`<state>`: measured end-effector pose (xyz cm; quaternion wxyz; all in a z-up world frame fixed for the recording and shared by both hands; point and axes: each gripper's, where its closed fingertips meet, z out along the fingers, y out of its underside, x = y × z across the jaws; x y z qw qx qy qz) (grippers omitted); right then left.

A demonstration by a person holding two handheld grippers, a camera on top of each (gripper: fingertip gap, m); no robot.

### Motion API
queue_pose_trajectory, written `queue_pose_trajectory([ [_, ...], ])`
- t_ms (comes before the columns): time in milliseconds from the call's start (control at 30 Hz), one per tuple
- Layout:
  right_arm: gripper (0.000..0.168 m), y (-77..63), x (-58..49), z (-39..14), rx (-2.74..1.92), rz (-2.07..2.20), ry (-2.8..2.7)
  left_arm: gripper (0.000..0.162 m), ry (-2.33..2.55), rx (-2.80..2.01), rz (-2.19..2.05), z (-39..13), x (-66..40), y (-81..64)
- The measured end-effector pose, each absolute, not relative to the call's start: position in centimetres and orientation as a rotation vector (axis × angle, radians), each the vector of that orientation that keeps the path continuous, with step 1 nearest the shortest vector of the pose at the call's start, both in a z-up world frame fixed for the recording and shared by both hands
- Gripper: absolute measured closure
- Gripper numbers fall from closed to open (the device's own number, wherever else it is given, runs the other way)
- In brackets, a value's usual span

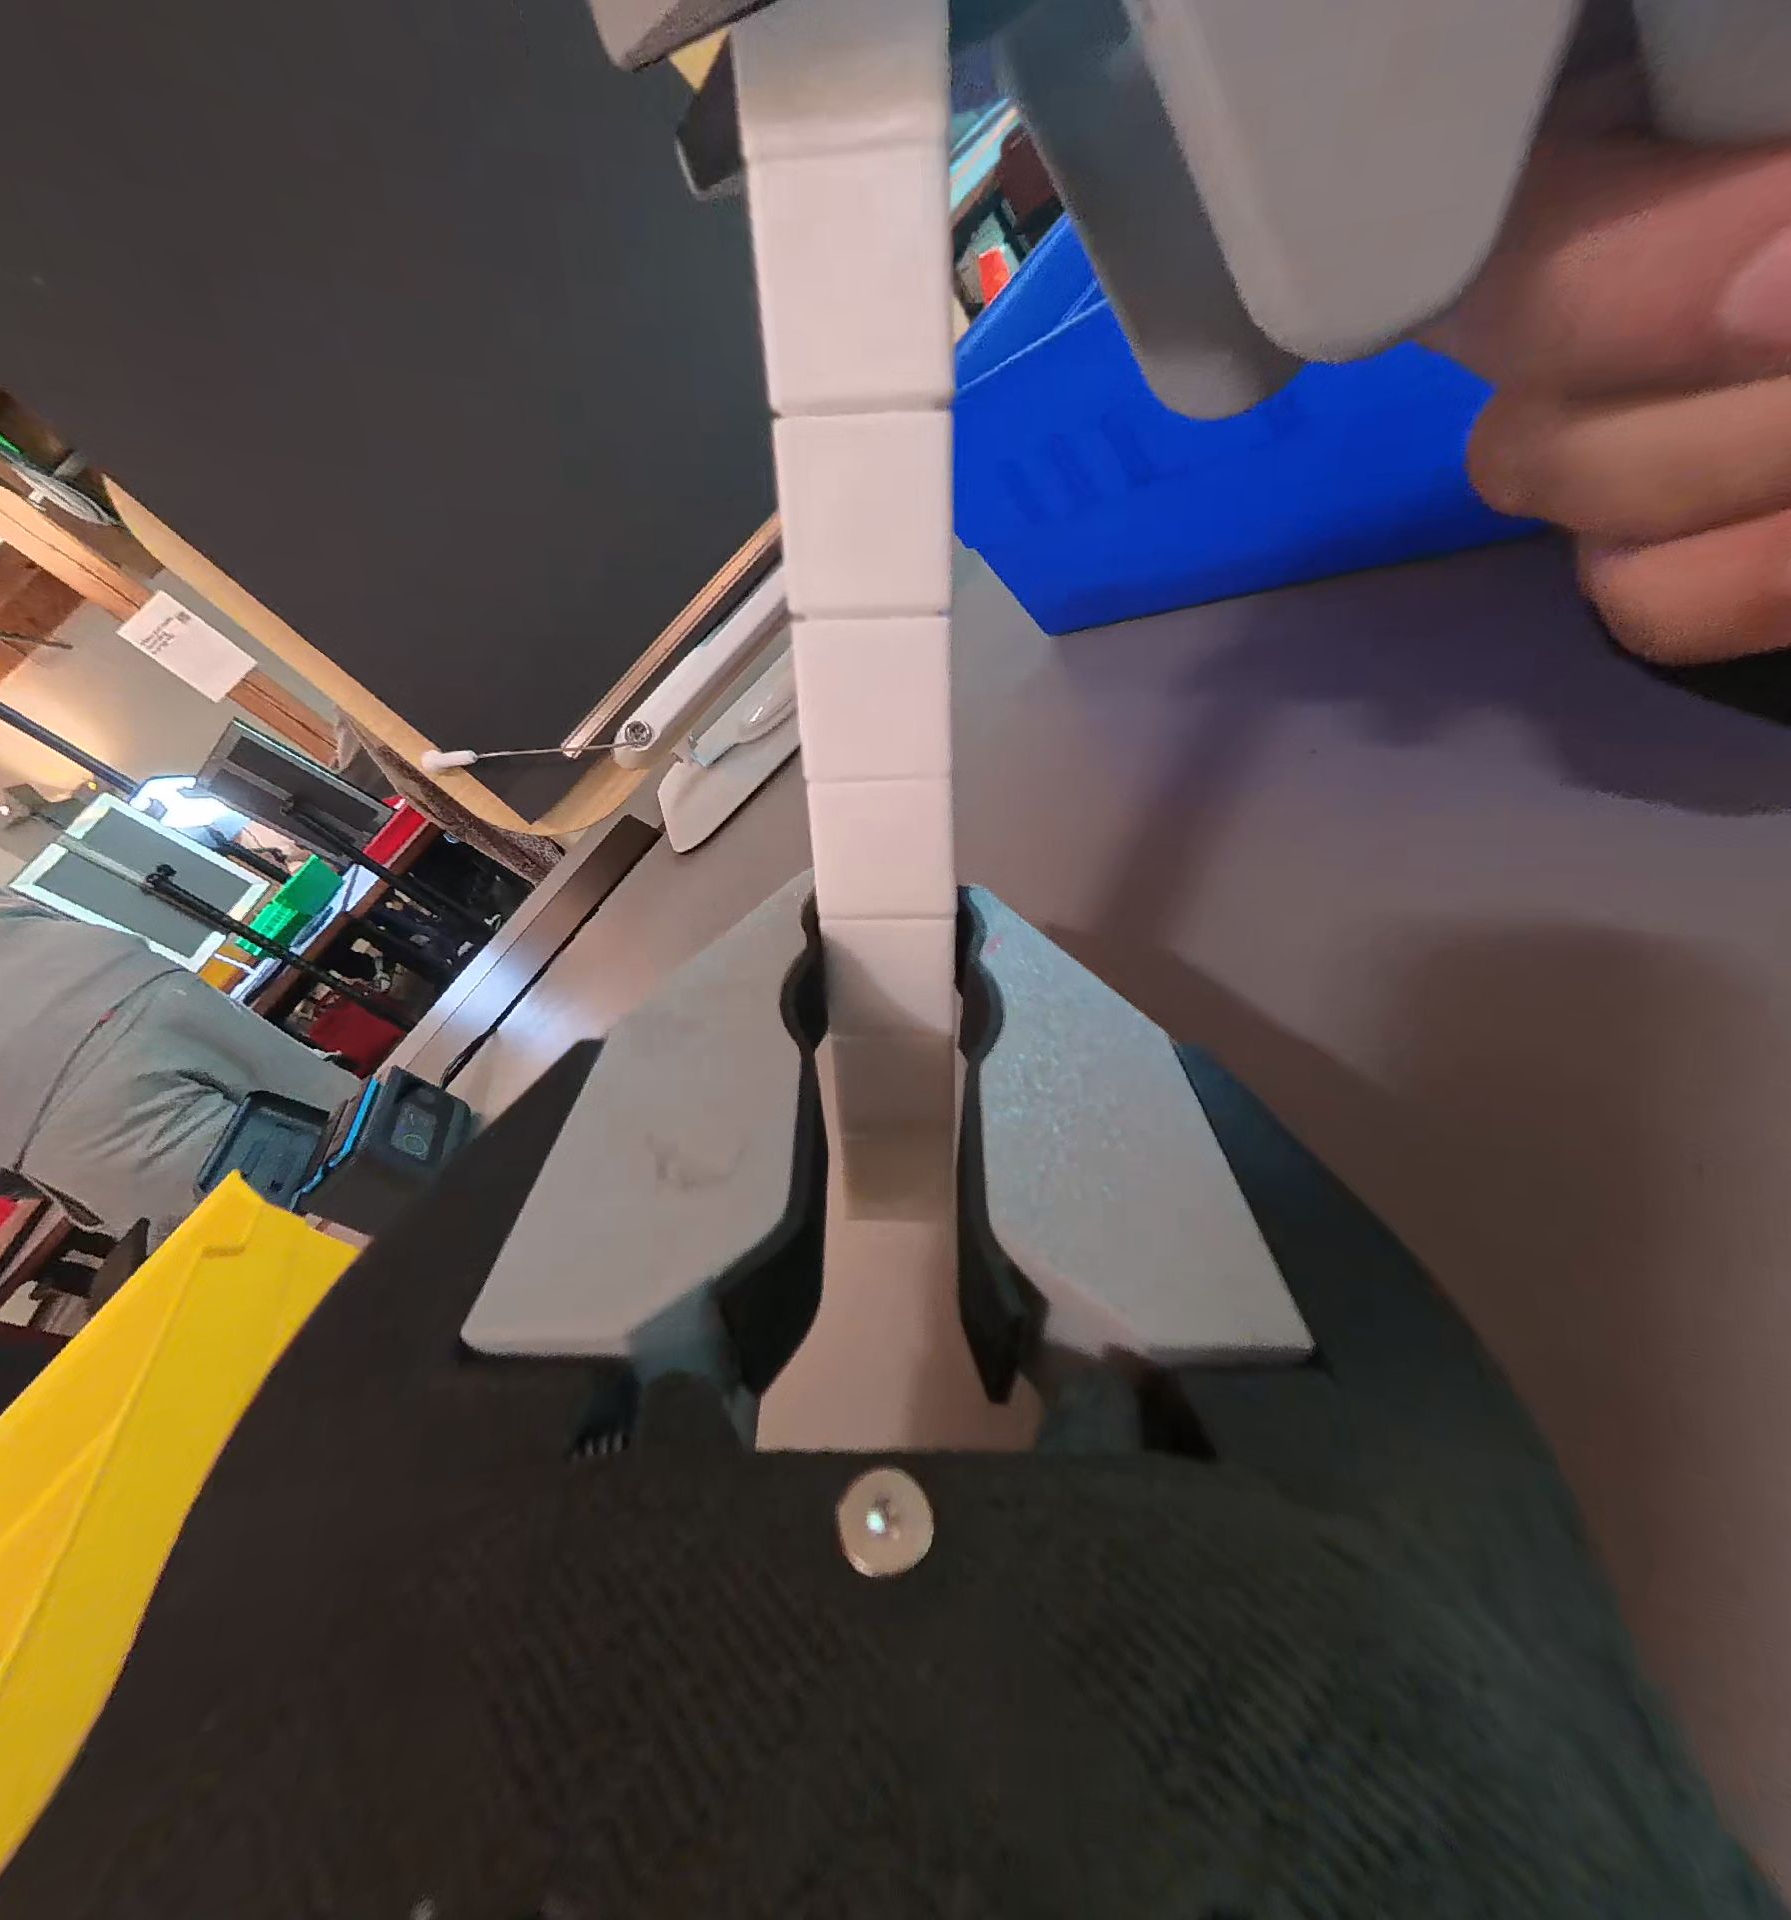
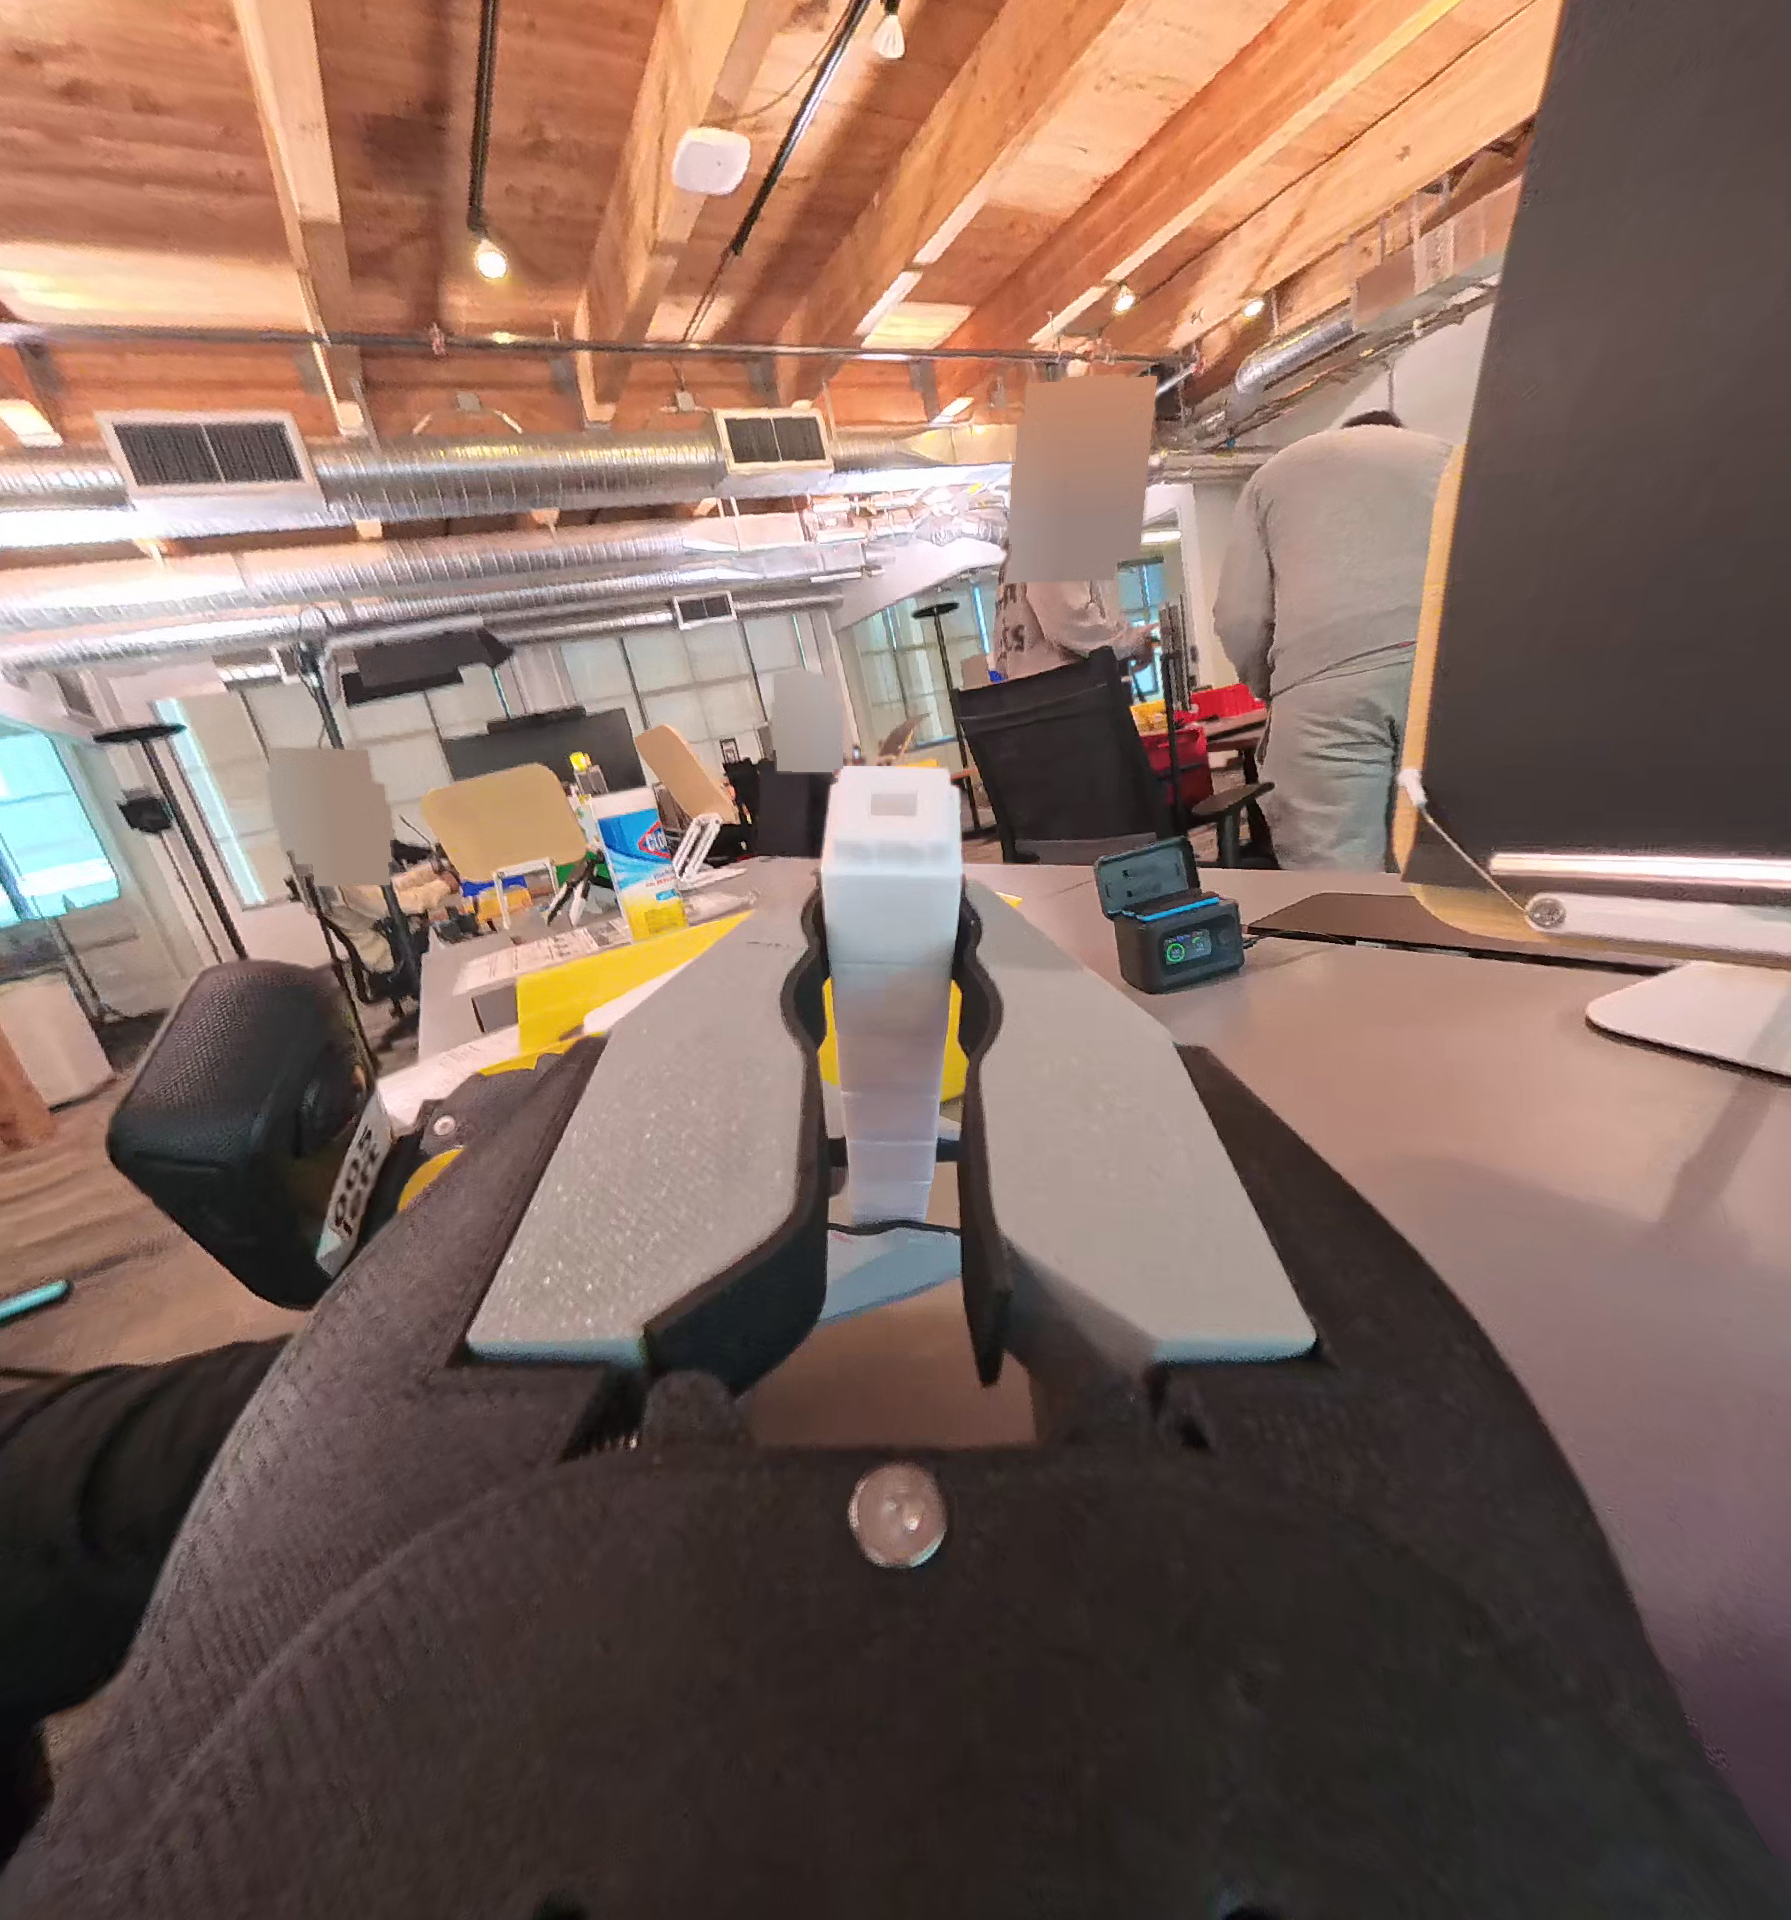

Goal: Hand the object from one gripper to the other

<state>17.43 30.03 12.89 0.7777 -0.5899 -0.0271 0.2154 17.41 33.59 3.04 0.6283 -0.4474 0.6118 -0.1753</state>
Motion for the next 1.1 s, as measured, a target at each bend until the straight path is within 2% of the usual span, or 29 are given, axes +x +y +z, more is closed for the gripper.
queue_pose_trajectory([
  [467,0.148,30.3,16.9,11.8,-1.305,0.468,-0.072,0.142,1.427,-1.046,-0.334,2.4,17.3,34.2],
  [633,0.148,29.6,17.6,12.7,-1.248,0.472,-0.071,0.142,1.379,-1.030,-0.447,3.6,17.5,33.3],
  [700,0.138,29.3,17.7,12.8,-1.202,0.477,-0.070,0.142,1.382,-1.063,-0.450,3.2,17.6,33.7],
  [967,0.125,30.6,16.1,10.3,-1.315,0.384,-0.138,0.142,1.322,-1.092,-0.557,4.1,17.1,34.0],
  [1033,0.126,30.6,15.8,10.3,-1.315,0.387,-0.154,0.142,1.332,-1.017,-0.567,4.7,17.2,32.8],
  [1100,0.133,30.5,15.5,10.1,-1.322,0.389,-0.171,0.142,1.347,-0.963,-0.531,4.7,17.3,32.1],
])
